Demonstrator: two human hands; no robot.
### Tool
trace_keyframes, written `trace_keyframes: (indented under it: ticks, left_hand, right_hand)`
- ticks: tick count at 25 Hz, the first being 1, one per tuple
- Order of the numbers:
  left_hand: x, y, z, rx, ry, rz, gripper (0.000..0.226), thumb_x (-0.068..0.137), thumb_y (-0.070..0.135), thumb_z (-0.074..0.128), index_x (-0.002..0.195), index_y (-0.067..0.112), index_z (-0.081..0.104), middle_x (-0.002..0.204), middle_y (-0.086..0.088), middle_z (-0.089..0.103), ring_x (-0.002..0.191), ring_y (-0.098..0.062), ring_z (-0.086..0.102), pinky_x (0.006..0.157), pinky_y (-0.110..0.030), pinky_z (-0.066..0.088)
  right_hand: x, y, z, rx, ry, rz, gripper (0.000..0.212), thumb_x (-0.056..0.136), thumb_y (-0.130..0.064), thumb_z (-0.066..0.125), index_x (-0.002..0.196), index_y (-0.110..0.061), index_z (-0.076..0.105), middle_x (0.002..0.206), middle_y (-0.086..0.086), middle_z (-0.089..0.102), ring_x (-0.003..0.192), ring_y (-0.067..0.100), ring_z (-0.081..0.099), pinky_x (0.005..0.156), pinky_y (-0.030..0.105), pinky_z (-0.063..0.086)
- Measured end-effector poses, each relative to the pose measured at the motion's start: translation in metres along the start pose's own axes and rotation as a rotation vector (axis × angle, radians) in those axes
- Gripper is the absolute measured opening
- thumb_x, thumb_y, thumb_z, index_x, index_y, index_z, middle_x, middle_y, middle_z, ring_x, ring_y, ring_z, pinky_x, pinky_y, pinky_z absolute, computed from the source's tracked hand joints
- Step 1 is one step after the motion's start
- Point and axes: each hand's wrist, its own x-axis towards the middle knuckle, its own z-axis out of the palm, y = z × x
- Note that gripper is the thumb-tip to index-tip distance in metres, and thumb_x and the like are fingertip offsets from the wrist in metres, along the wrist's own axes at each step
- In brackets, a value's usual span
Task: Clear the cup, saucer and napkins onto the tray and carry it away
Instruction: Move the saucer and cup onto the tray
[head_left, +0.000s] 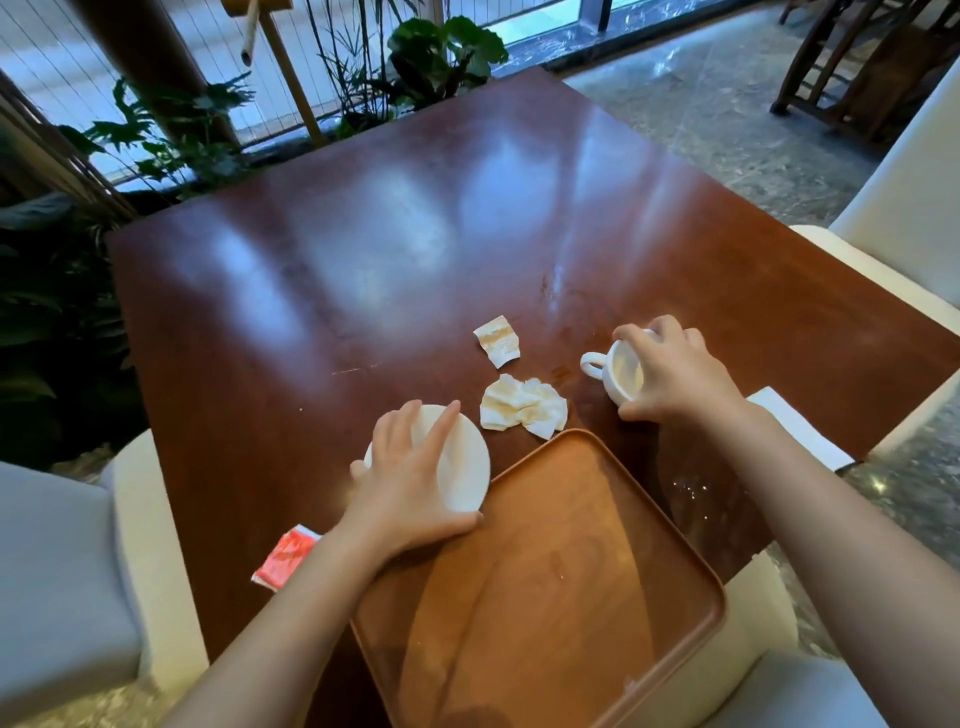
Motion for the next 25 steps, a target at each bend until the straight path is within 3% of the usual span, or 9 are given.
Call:
trace_keyframes:
  ticks: [4,9,16,25]
  left_hand:
    - [-0.029,0.009,0.014,0.041,-0.017,0.030,0.117,0.044,0.072,0.060,0.138,0.052,-0.007,0.146,0.011,-0.003,0.136,-0.019,-0.005,0.093,-0.062,0.032]
    - [-0.061,0.013,0.034,0.084,-0.076,0.044,0.116,0.048,0.070,0.060,0.137,0.052,-0.012,0.151,0.008,-0.005,0.138,-0.019,-0.008,0.096,-0.062,0.029]
    - [-0.085,0.017,0.046,0.144,-0.112,0.101,0.114,0.055,0.066,0.061,0.136,0.052,-0.018,0.156,0.003,-0.009,0.141,-0.024,-0.012,0.100,-0.063,0.023]
    - [-0.093,0.014,0.055,0.139,-0.172,0.141,0.113,0.058,0.065,0.061,0.135,0.052,-0.021,0.157,0.004,-0.013,0.142,-0.025,-0.017,0.101,-0.060,0.023]
  right_hand:
    - [-0.031,-0.023,-0.003,-0.023,0.074,-0.185,0.078,0.055,-0.036,0.075,0.123,-0.037,0.036,0.127,0.003,0.035,0.115,0.031,0.035,0.065,0.032,0.039]
    - [-0.071,-0.049,0.008,-0.099,-0.038,-0.354,0.084,0.054,-0.034,0.076,0.126,-0.036,0.033,0.131,0.003,0.032,0.116,0.030,0.034,0.058,0.031,0.042]
    - [-0.085,-0.055,0.030,-0.203,-0.155,-0.366,0.088,0.058,-0.036,0.078,0.129,-0.036,0.028,0.137,0.003,0.030,0.118,0.029,0.032,0.055,0.028,0.039]
    - [-0.091,-0.054,0.040,-0.231,-0.195,-0.383,0.085,0.058,-0.036,0.077,0.128,-0.034,0.029,0.137,0.004,0.031,0.118,0.029,0.033,0.063,0.037,0.053]
